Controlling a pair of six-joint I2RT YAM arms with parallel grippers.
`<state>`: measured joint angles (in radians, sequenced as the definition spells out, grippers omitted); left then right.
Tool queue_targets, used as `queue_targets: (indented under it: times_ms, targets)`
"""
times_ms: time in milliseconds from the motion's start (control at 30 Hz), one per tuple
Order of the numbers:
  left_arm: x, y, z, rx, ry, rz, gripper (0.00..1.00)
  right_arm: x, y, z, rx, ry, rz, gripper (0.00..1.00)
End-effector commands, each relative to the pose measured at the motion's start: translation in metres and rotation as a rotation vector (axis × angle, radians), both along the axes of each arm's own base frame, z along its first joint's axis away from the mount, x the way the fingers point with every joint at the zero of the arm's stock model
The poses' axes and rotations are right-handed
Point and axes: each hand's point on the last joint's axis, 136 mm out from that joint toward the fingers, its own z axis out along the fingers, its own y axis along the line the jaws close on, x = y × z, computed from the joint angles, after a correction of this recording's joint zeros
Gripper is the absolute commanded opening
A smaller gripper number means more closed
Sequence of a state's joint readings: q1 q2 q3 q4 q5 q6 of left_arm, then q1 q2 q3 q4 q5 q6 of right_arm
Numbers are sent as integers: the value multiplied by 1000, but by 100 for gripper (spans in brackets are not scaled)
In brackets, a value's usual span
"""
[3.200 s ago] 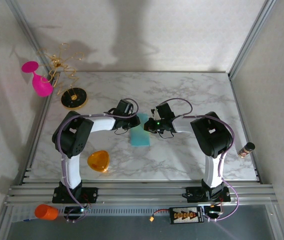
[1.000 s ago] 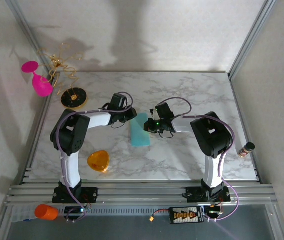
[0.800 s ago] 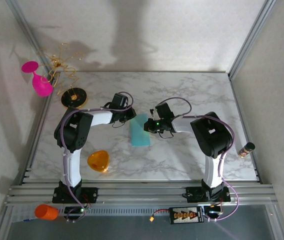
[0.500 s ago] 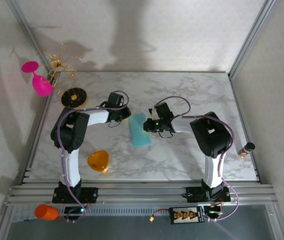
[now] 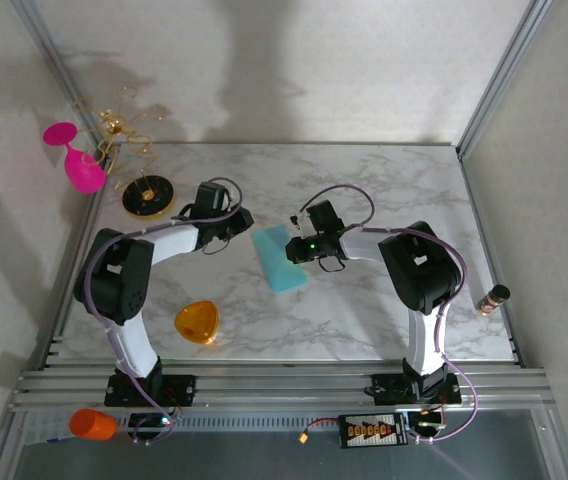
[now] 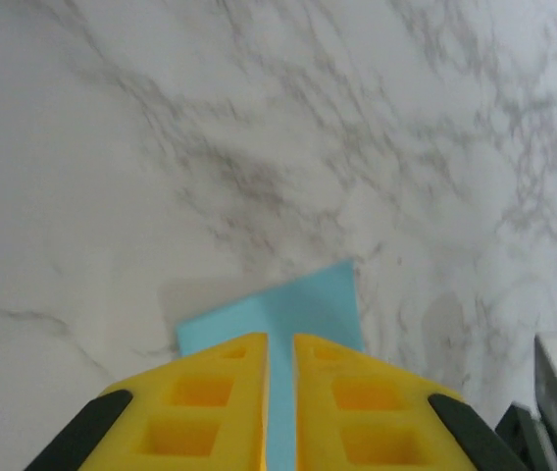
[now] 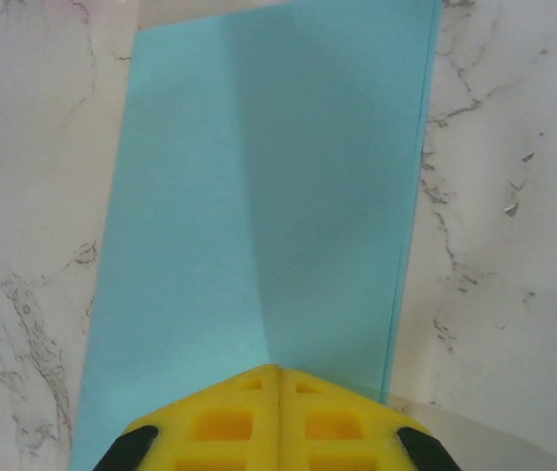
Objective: Fold a paper plane with a square sheet of paper (pick it up from the middle)
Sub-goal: First fold the square sheet of paper in half at the center of the table, then first fold in half a square sheet of paper at the center of the table.
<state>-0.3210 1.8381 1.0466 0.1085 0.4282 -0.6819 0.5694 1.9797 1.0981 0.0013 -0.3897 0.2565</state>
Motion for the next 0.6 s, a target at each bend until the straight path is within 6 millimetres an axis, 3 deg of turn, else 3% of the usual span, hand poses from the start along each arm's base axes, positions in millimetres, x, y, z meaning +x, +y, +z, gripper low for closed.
queue_targets:
  times_ms: [0, 367, 433, 567]
  targets:
    - [-15, -23, -24, -24, 68, -72, 14, -35, -57, -73, -275, 173, -29, 0]
    - [-22, -11, -74, 74, 181, -28, 11, -28, -42, -49, -195, 153, -13, 0]
    - [-23, -8, -81, 96, 202, -15, 11, -24, -36, -36, -162, 144, -15, 0]
    - [-28, -6, -85, 108, 222, -16, 10, -17, -13, 14, 0, 118, -24, 5]
